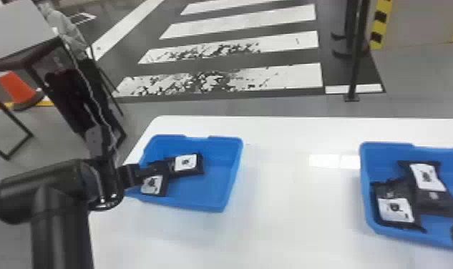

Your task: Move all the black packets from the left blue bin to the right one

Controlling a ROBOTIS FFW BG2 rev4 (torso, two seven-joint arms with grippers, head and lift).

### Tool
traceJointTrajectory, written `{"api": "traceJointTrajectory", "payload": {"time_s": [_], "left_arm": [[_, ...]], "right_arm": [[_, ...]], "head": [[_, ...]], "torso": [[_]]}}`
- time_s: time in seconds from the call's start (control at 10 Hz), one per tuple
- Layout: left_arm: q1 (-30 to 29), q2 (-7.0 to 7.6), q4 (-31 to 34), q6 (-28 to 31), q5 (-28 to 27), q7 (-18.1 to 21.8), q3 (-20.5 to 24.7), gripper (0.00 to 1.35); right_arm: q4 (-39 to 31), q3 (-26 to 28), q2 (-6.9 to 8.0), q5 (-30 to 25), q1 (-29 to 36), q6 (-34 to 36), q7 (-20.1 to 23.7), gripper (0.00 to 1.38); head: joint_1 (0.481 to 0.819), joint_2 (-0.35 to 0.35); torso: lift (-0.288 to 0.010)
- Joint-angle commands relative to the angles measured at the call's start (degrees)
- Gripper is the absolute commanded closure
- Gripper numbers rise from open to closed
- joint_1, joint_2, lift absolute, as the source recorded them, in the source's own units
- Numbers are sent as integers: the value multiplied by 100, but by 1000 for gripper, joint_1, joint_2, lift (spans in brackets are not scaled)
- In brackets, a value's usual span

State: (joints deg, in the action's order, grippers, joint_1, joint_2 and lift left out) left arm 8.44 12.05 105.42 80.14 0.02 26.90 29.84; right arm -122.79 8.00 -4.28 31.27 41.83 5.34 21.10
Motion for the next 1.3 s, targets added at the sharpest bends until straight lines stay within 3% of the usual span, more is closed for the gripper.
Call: {"api": "traceJointTrajectory", "payload": {"time_s": [0.0, 0.5, 0.6, 0.9, 1.2], "left_arm": [[197, 8, -283, 71, -71, -71, -93, 168], [506, 25, -677, 465, -231, -255, -150, 205], [591, 52, -874, 521, -288, -273, -162, 349], [689, 219, -1099, 788, -288, -264, -470, 1228], [633, 263, -986, 395, -505, 281, -493, 1202]], "right_arm": [[23, 0, -3, 38, -7, 0, 0, 110], [136, 0, -29, 221, -35, 14, 0, 110], [136, 0, -29, 233, -35, 14, 0, 110], [164, 0, -29, 290, -49, 42, 9, 110], [164, 0, -29, 336, -35, 70, 17, 110]], "head": [[695, 309], [695, 300], [695, 302], [695, 306], [695, 293]], "torso": [[-150], [-150], [-150], [-150], [-150]]}}
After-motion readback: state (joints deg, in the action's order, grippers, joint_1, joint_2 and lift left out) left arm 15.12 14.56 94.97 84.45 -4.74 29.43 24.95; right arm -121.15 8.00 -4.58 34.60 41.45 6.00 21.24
